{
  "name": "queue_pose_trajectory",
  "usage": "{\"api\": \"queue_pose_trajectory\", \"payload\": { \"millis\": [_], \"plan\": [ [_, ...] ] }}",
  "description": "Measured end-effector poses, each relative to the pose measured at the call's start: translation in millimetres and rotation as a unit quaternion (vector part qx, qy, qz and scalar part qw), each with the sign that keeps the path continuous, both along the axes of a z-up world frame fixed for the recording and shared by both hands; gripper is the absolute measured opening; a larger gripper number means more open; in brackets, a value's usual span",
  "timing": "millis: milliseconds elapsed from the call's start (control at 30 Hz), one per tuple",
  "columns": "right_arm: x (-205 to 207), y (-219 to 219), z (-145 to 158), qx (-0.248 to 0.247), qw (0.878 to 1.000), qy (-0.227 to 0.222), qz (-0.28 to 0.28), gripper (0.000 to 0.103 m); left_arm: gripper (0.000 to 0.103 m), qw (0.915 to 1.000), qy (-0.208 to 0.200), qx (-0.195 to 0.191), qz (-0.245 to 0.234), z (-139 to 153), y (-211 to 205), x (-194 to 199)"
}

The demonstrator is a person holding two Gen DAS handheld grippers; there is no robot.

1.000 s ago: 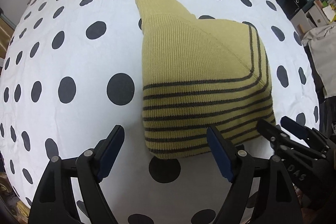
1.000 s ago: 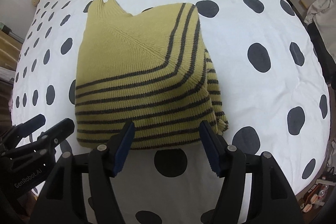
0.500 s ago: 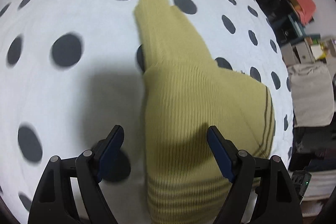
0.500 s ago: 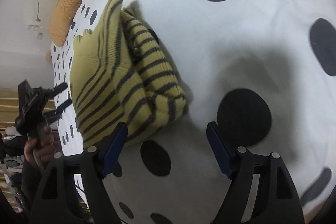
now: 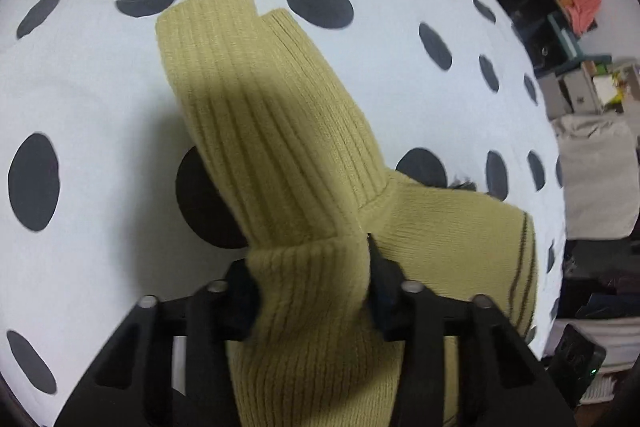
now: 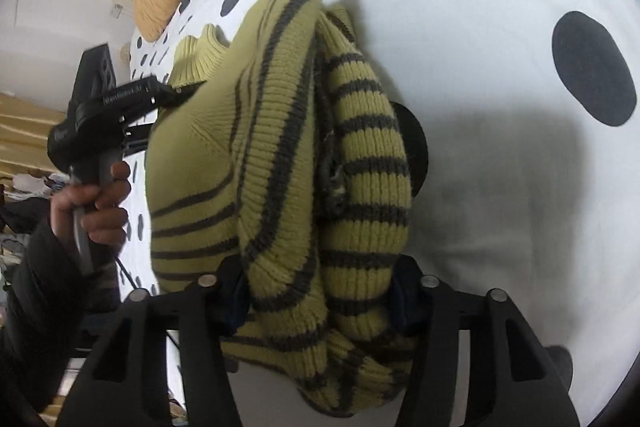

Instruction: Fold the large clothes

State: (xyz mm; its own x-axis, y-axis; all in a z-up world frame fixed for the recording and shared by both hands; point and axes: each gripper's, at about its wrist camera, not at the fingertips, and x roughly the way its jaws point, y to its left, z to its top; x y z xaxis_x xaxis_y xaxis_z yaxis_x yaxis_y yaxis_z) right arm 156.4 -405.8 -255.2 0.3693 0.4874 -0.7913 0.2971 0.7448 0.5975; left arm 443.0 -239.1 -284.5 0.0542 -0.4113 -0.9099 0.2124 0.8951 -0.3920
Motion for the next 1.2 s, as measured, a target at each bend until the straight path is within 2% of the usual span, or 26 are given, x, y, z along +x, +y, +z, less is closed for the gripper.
{"api": "queue_pose_trajectory", "payload": {
  "millis": [67,100,167,300,367,400,467,533,567,600,633,667,700,733,767,867,933,967,1033,1067,1100,1133,1200],
  "plan": [
    [-2.5,-1.5,3.4,0.015,1.000,-0.005,-0.008,0.050,0.034,0.9993,0.003,-0.028,0.024,5.2,11.9,0.4],
    [-4.8,-3.9,4.2,0.038,0.999,-0.009,-0.020,0.049,0.032,0.9987,0.001,-0.039,0.032,8.7,17.9,0.1],
    [-6.8,-4.7,8.2,0.062,0.997,-0.016,-0.032,0.047,0.030,0.9979,-0.003,-0.050,0.041,17.3,25.4,-3.0],
    [-8.1,6.1,31.8,0.122,0.991,-0.039,-0.042,0.045,0.028,0.9945,-0.023,-0.084,0.058,63.1,53.4,-19.5],
    [-9.4,22.2,45.1,0.152,0.987,-0.039,-0.037,0.044,0.028,0.9929,-0.036,-0.084,0.076,95.9,77.4,-36.3],
    [-13.0,35.4,54.4,0.187,0.981,-0.044,-0.027,0.040,0.028,0.9919,-0.044,-0.082,0.086,114.9,94.8,-47.2],
    [-19.3,54.7,64.2,0.232,0.971,-0.048,-0.017,0.040,0.028,0.9920,-0.053,-0.077,0.085,136.5,117.5,-62.6],
    [-27.0,81.6,67.5,0.221,0.974,-0.042,0.011,0.040,0.030,0.9933,-0.060,-0.049,0.086,136.7,142.5,-74.4],
    [-29.5,88.8,58.9,0.221,0.975,-0.028,0.013,0.040,0.032,0.9945,-0.050,-0.027,0.088,122.4,152.6,-75.3],
    [-31.3,98.4,36.1,0.218,0.976,0.003,0.008,0.040,0.033,0.9953,-0.029,-0.005,0.093,98.6,158.3,-71.8],
    [-30.5,105.0,19.6,0.198,0.980,0.023,0.013,0.040,0.033,0.9946,0.011,0.012,0.102,58.5,167.6,-64.0],
    [-26.5,112.4,2.7,0.165,0.985,0.044,0.024,0.040,0.034,0.9934,0.036,0.016,0.108,32.3,172.0,-57.4],
    [-21.4,123.5,-21.9,0.102,0.991,0.079,0.044,0.046,0.039,0.9917,0.050,0.009,0.118,7.7,178.4,-48.8],
    [-18.2,128.9,-30.1,0.091,0.991,0.087,0.054,0.055,0.040,0.9893,0.065,-0.015,0.130,-5.3,183.7,-39.1],
    [-14.4,131.7,-31.2,0.089,0.991,0.088,0.057,0.055,0.040,0.9886,0.062,-0.018,0.136,-3.9,185.2,-30.8],
    [-7.7,138.1,-1.4,0.014,0.994,0.072,0.085,0.055,0.037,0.9913,0.019,0.006,0.130,20.7,184.8,-3.0],
    [-8.2,144.5,26.3,-0.076,0.990,0.065,0.100,0.055,0.037,0.9906,0.009,0.029,0.133,34.9,193.5,17.2],
    [-9.8,146.4,38.2,-0.113,0.987,0.061,0.098,0.055,0.037,0.9886,-0.009,0.051,0.141,46.7,200.1,23.5],
    [-12.9,147.7,69.4,-0.191,0.977,0.038,0.082,0.056,0.037,0.9845,-0.038,0.065,0.159,75.9,222.1,23.6],
    [-14.0,145.4,79.8,-0.186,0.979,0.019,0.077,0.056,0.037,0.9844,-0.043,0.062,0.159,85.6,228.5,19.7],
    [-7.1,145.7,87.8,-0.157,0.985,-0.001,0.074,0.056,0.037,0.9853,-0.050,0.057,0.153,98.8,229.0,7.0],
    [3.9,150.5,90.7,-0.109,0.991,-0.016,0.076,0.056,0.037,0.9863,-0.053,0.053,0.147,106.7,231.1,-7.7],
    [29.9,163.7,82.9,-0.032,0.995,-0.028,0.085,0.056,0.037,0.9901,-0.051,0.033,0.127,116.3,225.0,-39.1]
  ]
}}
